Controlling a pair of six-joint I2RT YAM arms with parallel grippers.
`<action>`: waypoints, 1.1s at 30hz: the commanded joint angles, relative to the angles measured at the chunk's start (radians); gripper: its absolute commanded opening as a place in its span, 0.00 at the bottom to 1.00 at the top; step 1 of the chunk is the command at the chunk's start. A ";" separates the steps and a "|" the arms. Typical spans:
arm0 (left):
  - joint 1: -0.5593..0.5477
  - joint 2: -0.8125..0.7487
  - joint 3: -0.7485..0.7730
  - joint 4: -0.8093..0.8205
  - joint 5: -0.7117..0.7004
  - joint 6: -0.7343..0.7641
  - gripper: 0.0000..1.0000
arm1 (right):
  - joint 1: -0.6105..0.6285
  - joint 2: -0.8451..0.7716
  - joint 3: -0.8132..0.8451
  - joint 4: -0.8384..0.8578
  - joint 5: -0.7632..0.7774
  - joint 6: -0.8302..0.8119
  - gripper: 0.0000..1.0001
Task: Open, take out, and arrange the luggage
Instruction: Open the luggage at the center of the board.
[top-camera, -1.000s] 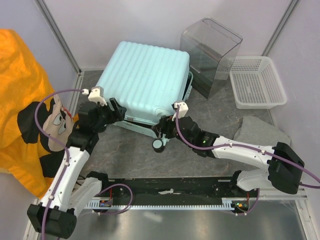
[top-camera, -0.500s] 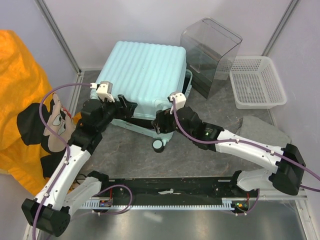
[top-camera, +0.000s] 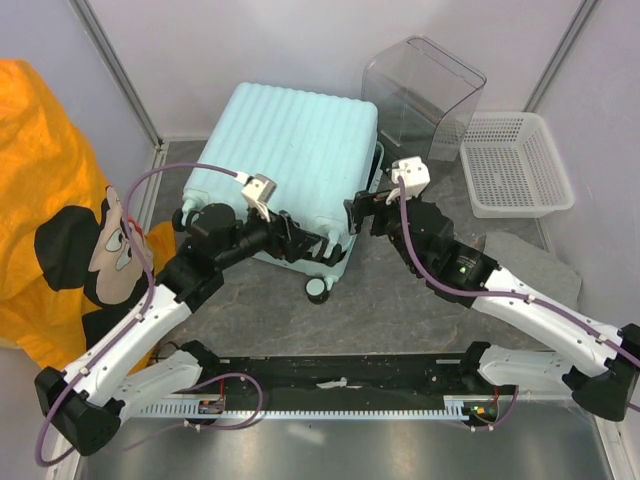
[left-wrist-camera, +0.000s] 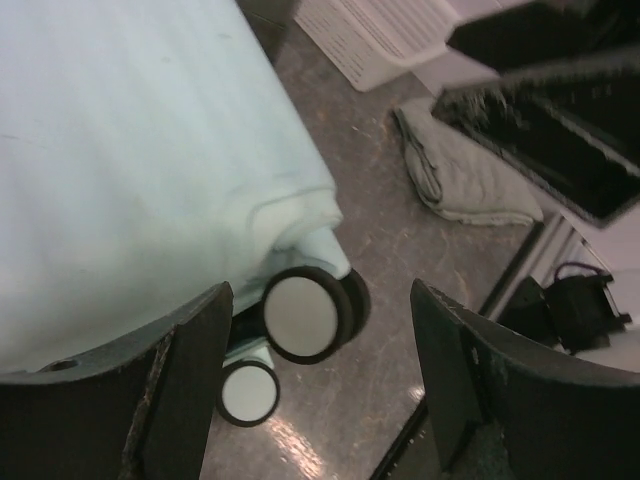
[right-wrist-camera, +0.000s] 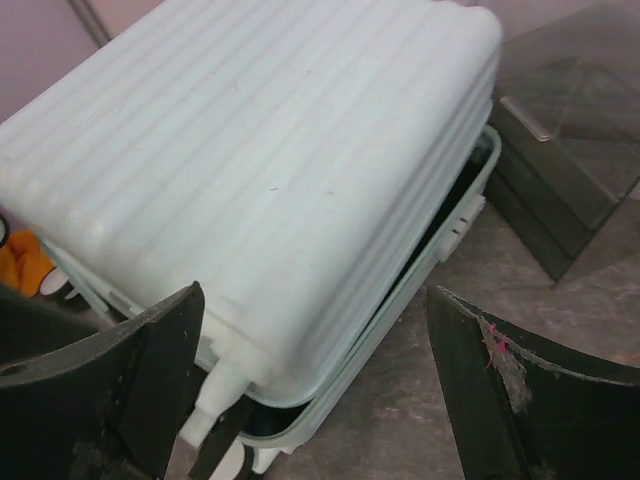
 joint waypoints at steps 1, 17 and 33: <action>-0.118 0.030 -0.031 -0.011 0.000 -0.088 0.78 | -0.070 0.047 0.033 -0.068 0.094 -0.037 0.98; -0.365 0.112 -0.033 -0.023 -0.469 -0.188 0.81 | -0.259 0.021 -0.070 -0.114 -0.121 0.074 0.98; -0.539 0.273 0.165 -0.196 -0.770 -0.062 0.85 | -0.293 0.008 -0.130 -0.121 -0.134 0.072 0.98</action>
